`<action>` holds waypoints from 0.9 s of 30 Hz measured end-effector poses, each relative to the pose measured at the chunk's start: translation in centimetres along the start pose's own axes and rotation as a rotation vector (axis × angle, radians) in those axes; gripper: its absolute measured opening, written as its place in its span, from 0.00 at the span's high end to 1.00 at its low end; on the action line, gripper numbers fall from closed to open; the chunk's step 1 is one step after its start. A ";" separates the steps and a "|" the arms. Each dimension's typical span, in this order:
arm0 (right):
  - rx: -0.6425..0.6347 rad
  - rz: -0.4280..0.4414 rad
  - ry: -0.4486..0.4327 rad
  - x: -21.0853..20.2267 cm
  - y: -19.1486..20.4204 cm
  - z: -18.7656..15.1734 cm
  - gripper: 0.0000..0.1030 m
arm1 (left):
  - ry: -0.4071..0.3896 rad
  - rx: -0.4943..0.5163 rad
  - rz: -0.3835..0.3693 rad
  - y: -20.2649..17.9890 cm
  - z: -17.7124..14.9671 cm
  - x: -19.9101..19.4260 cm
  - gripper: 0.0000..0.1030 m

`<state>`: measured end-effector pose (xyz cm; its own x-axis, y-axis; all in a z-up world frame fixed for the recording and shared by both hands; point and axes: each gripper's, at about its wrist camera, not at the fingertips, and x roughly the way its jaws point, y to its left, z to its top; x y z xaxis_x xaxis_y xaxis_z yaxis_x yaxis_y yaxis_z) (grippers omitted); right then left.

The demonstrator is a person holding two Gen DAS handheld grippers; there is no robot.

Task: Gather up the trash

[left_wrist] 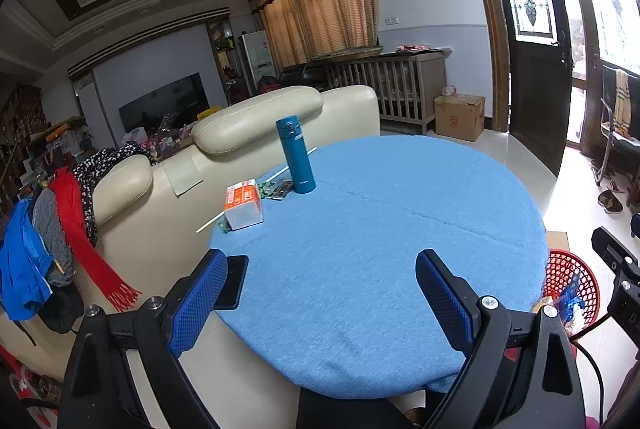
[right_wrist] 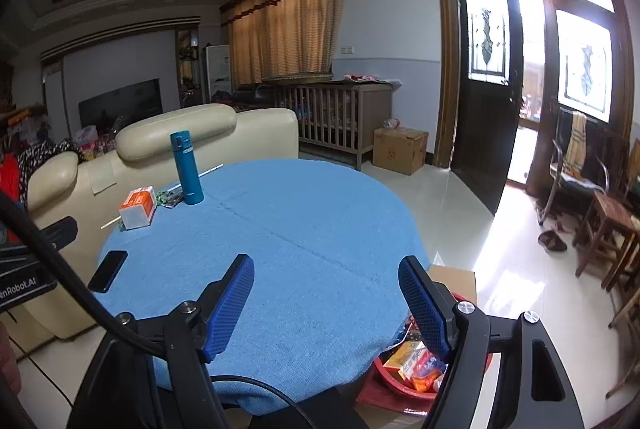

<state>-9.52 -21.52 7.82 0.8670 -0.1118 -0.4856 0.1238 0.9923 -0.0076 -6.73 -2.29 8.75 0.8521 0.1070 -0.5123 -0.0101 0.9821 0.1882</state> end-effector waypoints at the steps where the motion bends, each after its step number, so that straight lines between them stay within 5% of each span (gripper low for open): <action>1: 0.008 -0.004 0.002 -0.1 -0.4 0.0 0.24 | 0.001 0.002 -0.003 -0.1 0.0 0.0 0.07; 27: 0.054 -0.018 0.018 0.0 -3.2 0.1 0.24 | 0.003 0.031 -0.039 -2.0 0.3 -0.2 0.07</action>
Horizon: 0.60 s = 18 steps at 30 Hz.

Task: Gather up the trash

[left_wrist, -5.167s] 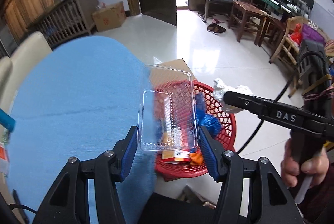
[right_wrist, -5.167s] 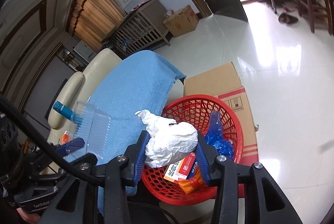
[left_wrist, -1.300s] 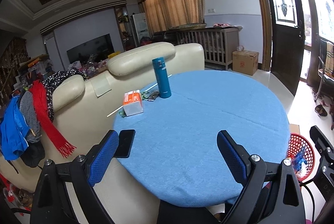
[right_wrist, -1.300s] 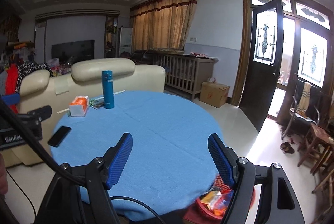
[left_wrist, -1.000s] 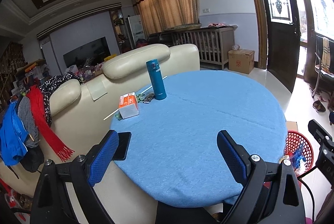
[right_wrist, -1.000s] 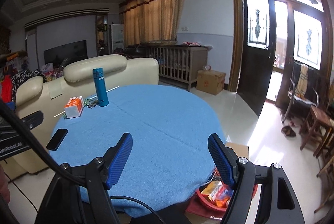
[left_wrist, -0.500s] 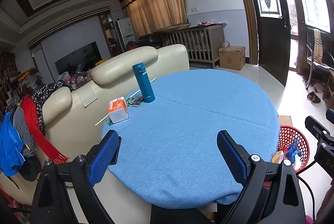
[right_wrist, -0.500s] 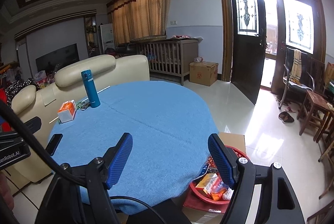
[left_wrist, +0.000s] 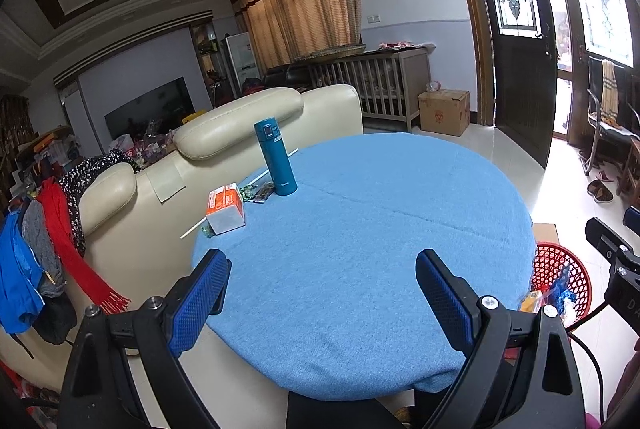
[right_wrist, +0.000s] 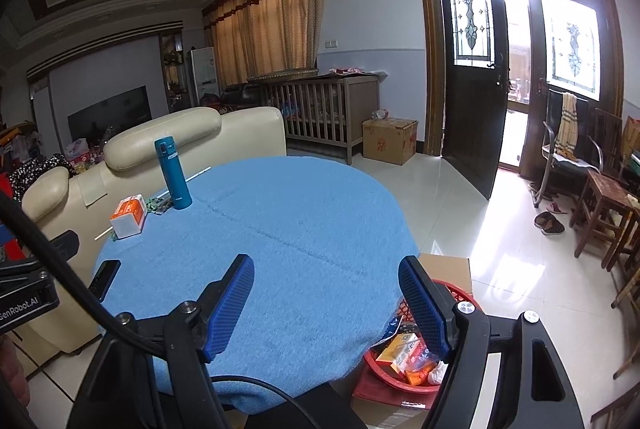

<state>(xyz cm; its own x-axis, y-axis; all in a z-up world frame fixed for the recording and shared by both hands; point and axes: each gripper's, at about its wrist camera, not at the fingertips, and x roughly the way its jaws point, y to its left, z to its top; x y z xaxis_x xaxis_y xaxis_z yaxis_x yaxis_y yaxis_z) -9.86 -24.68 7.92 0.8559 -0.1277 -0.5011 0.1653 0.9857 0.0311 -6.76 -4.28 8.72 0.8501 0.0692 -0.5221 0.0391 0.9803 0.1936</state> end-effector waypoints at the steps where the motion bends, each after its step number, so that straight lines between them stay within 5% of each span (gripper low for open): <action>1: -0.001 -0.001 0.000 0.0 0.1 0.0 0.24 | 0.001 -0.002 0.000 0.1 0.0 0.1 0.08; 18: 0.003 -0.006 0.027 1.3 0.0 0.0 0.24 | 0.025 -0.005 -0.008 0.1 0.1 1.3 0.07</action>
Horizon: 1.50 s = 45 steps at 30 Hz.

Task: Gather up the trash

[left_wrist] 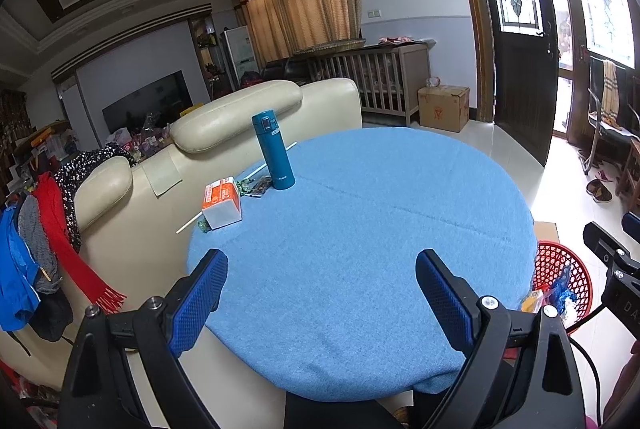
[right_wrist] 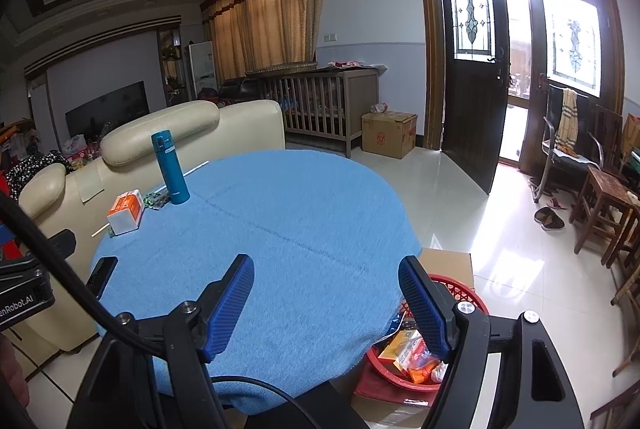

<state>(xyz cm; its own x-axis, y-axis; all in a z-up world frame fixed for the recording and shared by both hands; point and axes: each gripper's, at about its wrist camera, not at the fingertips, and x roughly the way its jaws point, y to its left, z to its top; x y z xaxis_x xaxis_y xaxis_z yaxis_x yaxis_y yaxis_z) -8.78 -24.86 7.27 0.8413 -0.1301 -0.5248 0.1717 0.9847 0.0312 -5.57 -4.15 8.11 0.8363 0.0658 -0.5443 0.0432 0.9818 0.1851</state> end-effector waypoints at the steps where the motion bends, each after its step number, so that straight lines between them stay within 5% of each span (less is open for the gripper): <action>1: 0.002 0.000 0.002 0.1 -0.1 0.0 0.24 | 0.002 0.001 -0.001 0.0 0.0 0.1 0.07; 37: 0.071 -0.054 0.056 1.8 -2.0 -1.1 0.24 | 0.040 0.092 -0.072 -3.8 0.4 2.0 0.07; 45: 0.075 -0.036 0.101 5.6 -1.8 -0.8 0.24 | 0.102 0.031 -0.119 -2.2 0.2 7.3 0.08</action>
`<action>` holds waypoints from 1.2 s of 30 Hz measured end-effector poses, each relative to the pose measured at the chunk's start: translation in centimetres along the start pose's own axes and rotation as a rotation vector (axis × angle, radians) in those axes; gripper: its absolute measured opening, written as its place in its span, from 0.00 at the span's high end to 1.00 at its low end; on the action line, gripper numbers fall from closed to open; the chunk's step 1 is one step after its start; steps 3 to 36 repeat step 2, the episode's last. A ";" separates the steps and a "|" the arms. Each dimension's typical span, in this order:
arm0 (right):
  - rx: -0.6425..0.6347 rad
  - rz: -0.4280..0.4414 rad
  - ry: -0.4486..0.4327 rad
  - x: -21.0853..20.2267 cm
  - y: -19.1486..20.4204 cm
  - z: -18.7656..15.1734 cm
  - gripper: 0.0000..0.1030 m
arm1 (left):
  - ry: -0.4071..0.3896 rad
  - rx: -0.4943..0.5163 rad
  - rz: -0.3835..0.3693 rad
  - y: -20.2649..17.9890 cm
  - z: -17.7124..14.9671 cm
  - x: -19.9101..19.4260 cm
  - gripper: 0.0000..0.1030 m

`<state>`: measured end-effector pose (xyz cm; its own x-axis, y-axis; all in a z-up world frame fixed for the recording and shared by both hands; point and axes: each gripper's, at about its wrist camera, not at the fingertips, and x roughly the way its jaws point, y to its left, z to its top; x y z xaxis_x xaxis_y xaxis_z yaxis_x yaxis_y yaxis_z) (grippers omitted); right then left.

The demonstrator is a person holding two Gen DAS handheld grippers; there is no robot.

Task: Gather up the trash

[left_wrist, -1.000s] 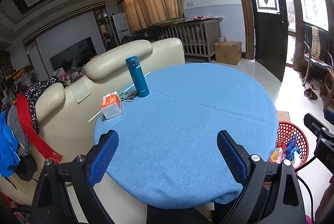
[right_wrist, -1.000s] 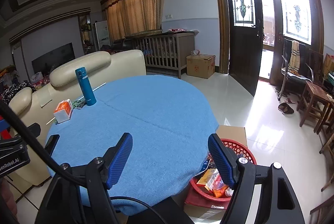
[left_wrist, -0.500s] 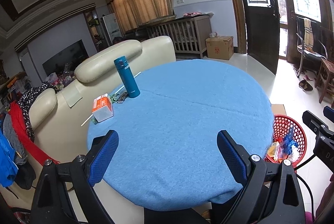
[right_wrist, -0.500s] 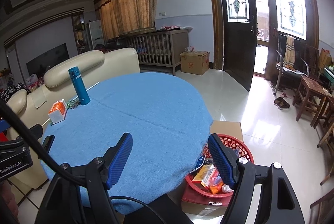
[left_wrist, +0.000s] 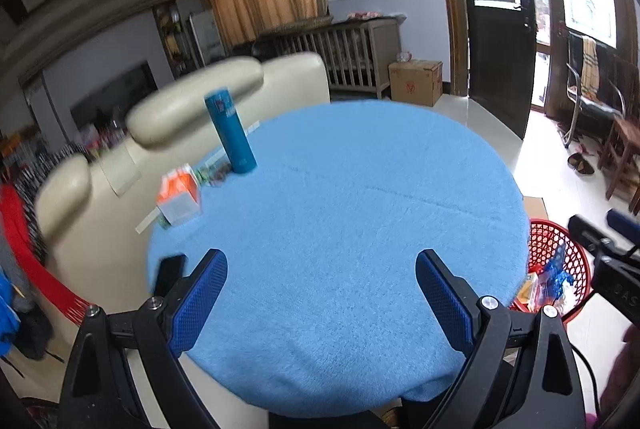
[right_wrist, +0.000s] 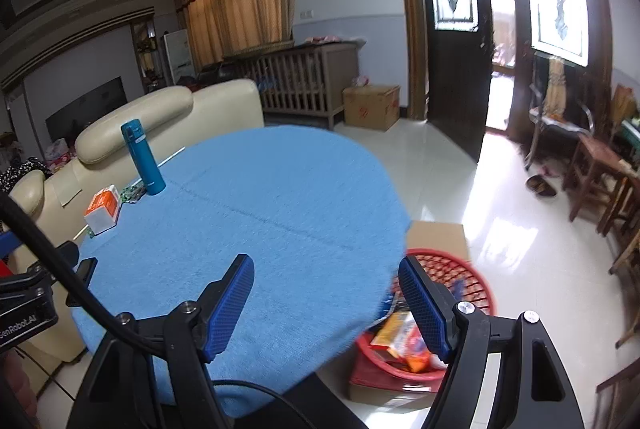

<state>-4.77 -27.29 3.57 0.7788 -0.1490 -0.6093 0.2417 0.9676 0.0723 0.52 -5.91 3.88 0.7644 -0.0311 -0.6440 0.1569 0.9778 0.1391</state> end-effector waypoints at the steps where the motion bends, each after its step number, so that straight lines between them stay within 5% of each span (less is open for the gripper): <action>1: 0.000 0.010 0.018 1.2 0.1 0.0 0.22 | 0.018 -0.024 -0.009 0.7 0.0 1.1 0.08; 36: -0.006 0.026 0.051 3.0 0.4 0.1 0.22 | 0.047 -0.064 -0.018 1.7 -0.2 2.9 0.08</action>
